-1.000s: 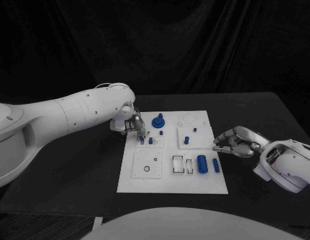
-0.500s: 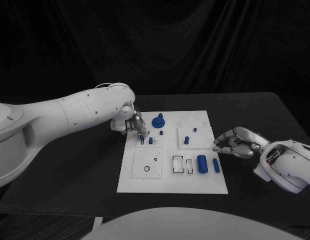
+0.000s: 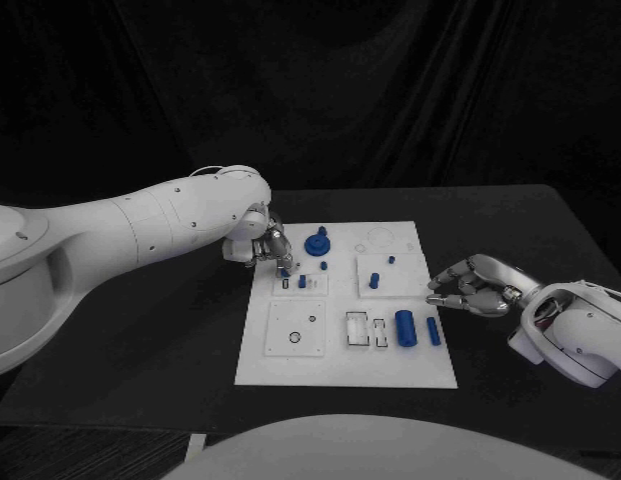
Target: Assemble the parts on the task board
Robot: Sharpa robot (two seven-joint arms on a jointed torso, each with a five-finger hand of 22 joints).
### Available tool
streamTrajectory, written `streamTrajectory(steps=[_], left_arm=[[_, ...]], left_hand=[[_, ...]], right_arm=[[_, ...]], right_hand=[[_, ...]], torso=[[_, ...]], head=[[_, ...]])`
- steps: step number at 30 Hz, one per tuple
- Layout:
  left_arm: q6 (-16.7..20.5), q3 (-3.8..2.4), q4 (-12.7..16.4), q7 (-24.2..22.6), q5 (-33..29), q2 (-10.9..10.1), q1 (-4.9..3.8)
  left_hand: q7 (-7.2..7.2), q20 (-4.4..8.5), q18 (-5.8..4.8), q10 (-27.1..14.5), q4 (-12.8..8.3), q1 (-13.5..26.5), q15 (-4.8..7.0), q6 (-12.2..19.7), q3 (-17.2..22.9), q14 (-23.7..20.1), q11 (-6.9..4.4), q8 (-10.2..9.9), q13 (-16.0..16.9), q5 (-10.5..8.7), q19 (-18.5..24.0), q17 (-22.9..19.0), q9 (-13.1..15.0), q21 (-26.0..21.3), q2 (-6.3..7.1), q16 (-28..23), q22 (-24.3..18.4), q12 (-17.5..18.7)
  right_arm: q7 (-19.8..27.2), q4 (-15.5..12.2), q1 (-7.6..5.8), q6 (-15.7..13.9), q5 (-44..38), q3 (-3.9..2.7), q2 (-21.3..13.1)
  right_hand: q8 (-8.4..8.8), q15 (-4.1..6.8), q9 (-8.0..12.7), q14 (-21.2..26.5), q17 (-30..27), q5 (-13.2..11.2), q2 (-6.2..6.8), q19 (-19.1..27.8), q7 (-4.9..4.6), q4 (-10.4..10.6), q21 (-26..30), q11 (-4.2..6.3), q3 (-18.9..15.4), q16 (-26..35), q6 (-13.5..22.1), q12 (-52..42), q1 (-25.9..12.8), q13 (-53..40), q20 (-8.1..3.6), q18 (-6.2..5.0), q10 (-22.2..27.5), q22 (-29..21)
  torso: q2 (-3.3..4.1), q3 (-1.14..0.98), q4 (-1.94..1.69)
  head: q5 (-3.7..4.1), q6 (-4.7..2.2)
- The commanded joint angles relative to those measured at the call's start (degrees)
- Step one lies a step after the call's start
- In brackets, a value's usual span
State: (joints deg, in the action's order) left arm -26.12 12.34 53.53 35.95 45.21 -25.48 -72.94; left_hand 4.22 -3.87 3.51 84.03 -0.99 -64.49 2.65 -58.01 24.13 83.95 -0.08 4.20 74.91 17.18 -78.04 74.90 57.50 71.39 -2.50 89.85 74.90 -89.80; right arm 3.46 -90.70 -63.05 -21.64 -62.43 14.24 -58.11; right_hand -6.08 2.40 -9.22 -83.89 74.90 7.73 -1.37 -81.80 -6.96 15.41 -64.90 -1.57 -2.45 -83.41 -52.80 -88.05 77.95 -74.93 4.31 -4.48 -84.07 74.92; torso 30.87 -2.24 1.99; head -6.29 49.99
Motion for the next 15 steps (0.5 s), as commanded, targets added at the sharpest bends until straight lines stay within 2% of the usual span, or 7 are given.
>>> streamTrajectory(steps=[1,3,7,15], left_arm=[[-0.4,-0.04,0.1,-0.8,-0.3,-0.1,0.12],[-1.4,-0.05,0.2,-0.6,-0.3,-0.2,0.11],[-3.6,-0.05,0.5,-0.2,-0.3,-0.6,0.10],[-7.3,-0.05,1.4,1.2,-0.3,-1.2,-0.04]], left_hand=[[-0.09,-0.25,0.93,6.0,-1.1,-1.0,-0.38,0.2,0.3,6.1,0.38,0.2,15.1,0.96,0.2,15.1,0.2,0.0,0.31,0.2,9.2,-0.2],[-0.15,-0.24,0.94,6.0,-2.2,-1.7,-0.35,0.1,0.5,6.1,0.32,0.4,15.1,1.99,0.2,15.1,0.4,0.0,0.94,0.2,9.2,-0.2],[-0.25,-0.22,0.99,6.0,-3.6,-2.2,-0.30,-0.1,0.7,6.1,0.26,0.7,15.1,1.79,0.3,15.1,0.7,-0.2,1.91,0.2,9.2,-0.2],[-0.34,-0.19,1.06,6.0,-4.6,-2.5,-0.26,-0.3,0.9,6.1,0.19,0.9,15.1,1.80,0.5,15.1,0.8,-0.4,2.55,0.2,9.1,-0.2]], right_arm=[[-0.9,0.0,0.17,0.5,0.0,-0.03,0.0],[-0.9,0.0,0.17,0.6,0.0,-0.03,-0.1],[-0.9,0.0,0.17,0.6,0.0,-0.03,-0.1],[-1.0,0.0,0.17,0.5,0.0,-0.03,-0.3]], right_hand=[[0.19,-0.40,0.1,-4.1,8.3,0.2,-0.59,0.4,0.05,-0.2,0.3,-0.42,-0.1,0.4,-0.3,0.2,-0.1,-13.1,-0.17,-0.50,-4.1,8.4],[0.19,-0.40,0.1,-4.1,8.3,0.2,-0.59,0.4,0.05,-0.2,0.3,-0.42,-0.1,0.4,-0.3,0.2,-0.1,-13.1,-0.17,-0.50,-4.1,8.4],[0.19,-0.40,0.1,-4.1,8.3,0.2,-0.59,0.4,0.05,-0.2,0.3,-0.42,-0.1,0.4,-0.3,0.2,-0.1,-13.1,-0.17,-0.50,-4.1,8.4],[0.19,-0.40,0.1,-4.1,8.3,0.2,-0.59,0.4,0.05,-0.2,0.3,-0.42,-0.1,0.4,-0.3,0.2,-0.1,-13.1,-0.17,-0.50,-4.1,8.4]], torso=[[-0.02,0.02,0.00],[-0.03,0.02,-0.01],[-0.05,0.01,0.00],[-0.02,0.01,0.00]], head=[[0.02,0.01],[0.14,0.01],[0.07,0.01],[0.14,0.01]])
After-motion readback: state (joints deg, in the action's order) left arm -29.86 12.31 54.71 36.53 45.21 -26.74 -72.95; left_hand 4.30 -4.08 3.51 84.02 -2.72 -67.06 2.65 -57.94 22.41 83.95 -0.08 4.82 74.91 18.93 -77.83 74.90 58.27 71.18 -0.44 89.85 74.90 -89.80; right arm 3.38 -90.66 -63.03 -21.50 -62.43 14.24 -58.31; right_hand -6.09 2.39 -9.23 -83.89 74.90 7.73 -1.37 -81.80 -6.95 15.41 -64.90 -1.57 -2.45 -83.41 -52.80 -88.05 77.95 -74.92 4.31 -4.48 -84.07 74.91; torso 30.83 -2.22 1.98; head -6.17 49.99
